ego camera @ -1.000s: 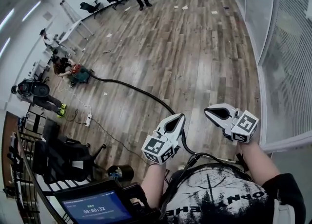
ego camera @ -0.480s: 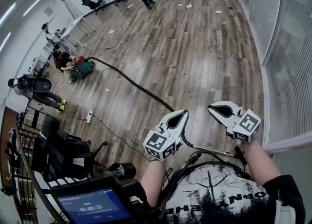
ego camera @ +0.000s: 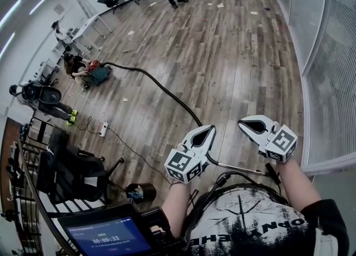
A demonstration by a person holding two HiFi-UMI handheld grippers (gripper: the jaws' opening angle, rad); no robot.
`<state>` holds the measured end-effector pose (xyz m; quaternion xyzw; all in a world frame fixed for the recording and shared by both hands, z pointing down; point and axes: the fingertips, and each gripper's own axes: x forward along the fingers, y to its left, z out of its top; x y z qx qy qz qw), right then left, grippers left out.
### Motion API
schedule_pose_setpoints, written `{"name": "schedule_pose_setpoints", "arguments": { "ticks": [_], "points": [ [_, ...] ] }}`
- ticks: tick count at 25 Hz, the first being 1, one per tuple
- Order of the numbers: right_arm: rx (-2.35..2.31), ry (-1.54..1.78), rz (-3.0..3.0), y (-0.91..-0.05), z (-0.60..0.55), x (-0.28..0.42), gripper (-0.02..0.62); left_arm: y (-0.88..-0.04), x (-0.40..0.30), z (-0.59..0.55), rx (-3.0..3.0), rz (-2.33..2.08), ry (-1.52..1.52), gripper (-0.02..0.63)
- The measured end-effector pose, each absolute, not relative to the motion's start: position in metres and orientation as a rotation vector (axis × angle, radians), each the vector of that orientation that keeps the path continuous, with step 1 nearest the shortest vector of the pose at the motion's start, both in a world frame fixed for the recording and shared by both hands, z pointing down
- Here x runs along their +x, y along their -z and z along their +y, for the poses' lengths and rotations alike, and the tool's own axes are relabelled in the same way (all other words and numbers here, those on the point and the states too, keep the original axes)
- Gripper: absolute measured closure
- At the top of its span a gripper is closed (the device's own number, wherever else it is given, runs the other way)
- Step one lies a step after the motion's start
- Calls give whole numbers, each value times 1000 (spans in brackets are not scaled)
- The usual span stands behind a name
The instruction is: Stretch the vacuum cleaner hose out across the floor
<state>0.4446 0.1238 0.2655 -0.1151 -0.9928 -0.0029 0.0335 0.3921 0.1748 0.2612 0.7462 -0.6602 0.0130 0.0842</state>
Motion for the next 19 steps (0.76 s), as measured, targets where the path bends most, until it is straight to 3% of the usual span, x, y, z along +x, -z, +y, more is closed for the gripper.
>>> {"name": "schedule_pose_setpoints", "arguments": {
  "ticks": [19],
  "points": [
    [-368,22,-3034,-269,133,442,589,-270,387,186,2169,-1999,-7,606]
  ]
}}
